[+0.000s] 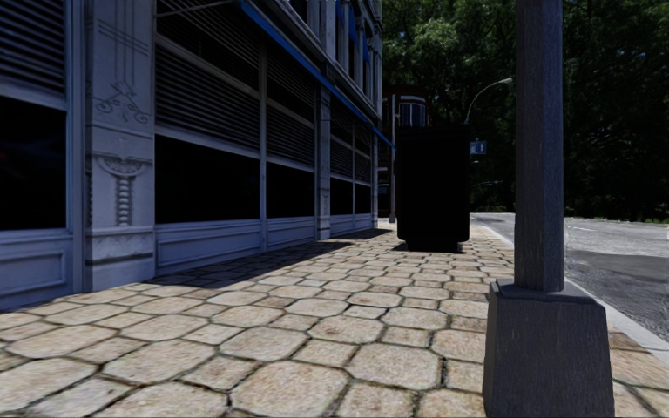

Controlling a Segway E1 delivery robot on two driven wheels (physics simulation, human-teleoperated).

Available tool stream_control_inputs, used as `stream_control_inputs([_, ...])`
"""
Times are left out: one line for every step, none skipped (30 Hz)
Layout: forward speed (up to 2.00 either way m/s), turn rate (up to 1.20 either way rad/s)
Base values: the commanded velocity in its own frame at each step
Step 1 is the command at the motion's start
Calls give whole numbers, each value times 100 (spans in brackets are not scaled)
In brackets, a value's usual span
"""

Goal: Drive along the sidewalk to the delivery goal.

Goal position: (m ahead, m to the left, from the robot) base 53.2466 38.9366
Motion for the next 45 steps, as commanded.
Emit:
stream_control_inputs([0, 0])
stream_control_inputs([0, 0])
stream_control_inputs([0, 0])
stream_control_inputs([0, 0])
stream_control_inputs([0, 0])
stream_control_inputs([0, 0])
stream_control_inputs([0, 0])
stream_control_inputs([0, 3])
stream_control_inputs([0, 8])
stream_control_inputs([0, 8])
stream_control_inputs([0, 14])
stream_control_inputs([0, 17])
stream_control_inputs([0, 23])
stream_control_inputs([117, 31])
stream_control_inputs([117, 31])
stream_control_inputs([142, 35])
stream_control_inputs([163, 39])
stream_control_inputs([163, 39])
stream_control_inputs([163, 39])
stream_control_inputs([163, 39])
stream_control_inputs([163, 40])
stream_control_inputs([163, 40])
stream_control_inputs([163, 41])
stream_control_inputs([163, 45])
stream_control_inputs([174, 46])
stream_control_inputs([183, 46])
stream_control_inputs([183, 46])
stream_control_inputs([186, 46])
stream_control_inputs([187, 46])
stream_control_inputs([187, 46])
stream_control_inputs([187, 46])
stream_control_inputs([187, 46])
stream_control_inputs([187, 43])
stream_control_inputs([187, 39])
stream_control_inputs([200, 17])
stream_control_inputs([200, 0])
stream_control_inputs([200, 0])
stream_control_inputs([200, 0])
stream_control_inputs([200, 0])
stream_control_inputs([200, 0])
stream_control_inputs([200, 0])
stream_control_inputs([200, 0])
stream_control_inputs([200, 0])
stream_control_inputs([200, 0])
stream_control_inputs([200, 0])
